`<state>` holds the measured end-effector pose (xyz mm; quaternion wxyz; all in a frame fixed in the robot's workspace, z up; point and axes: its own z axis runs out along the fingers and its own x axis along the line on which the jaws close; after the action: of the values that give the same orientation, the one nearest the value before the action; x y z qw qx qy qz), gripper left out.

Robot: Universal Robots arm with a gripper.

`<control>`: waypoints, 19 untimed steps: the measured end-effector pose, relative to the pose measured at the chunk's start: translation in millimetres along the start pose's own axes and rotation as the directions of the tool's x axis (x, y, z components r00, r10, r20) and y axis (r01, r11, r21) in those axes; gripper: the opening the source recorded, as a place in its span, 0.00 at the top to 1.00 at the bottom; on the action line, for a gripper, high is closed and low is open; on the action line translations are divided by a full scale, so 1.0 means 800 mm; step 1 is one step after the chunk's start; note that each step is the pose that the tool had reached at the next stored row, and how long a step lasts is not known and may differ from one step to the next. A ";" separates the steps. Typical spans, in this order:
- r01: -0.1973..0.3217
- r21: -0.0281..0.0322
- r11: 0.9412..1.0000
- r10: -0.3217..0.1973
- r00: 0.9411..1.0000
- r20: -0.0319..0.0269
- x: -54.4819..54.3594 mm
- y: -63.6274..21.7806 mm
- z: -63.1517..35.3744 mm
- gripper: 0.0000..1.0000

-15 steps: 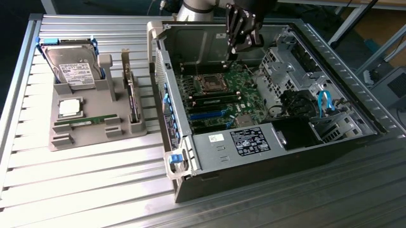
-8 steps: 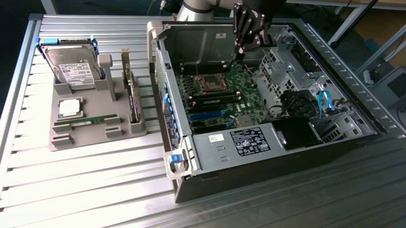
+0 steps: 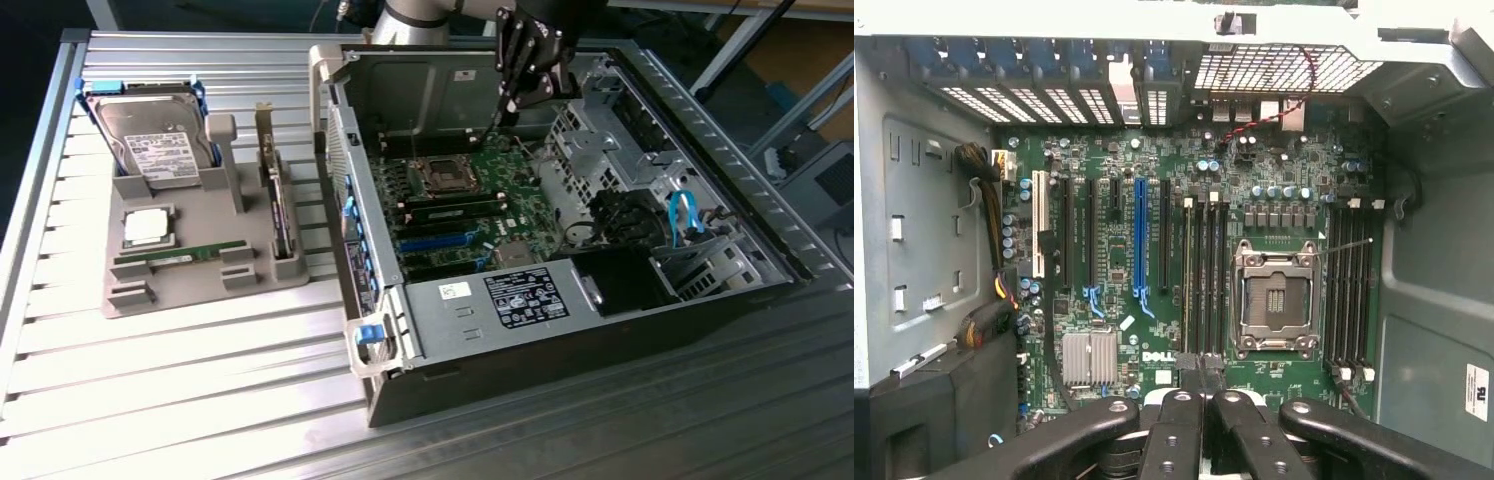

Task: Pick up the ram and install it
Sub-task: 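Press down the ram until it locks into place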

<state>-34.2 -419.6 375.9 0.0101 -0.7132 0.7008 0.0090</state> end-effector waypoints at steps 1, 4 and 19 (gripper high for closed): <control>0.000 0.000 1.000 0.000 1.000 0.000 0.000 0.000 0.000 0.90; 0.000 0.000 1.000 0.000 1.000 0.000 0.000 0.000 0.000 0.90; -0.136 0.004 0.991 0.136 0.991 0.000 0.000 0.000 0.000 0.90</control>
<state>-34.2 -419.6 375.9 0.0107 -0.6636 0.7480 0.0083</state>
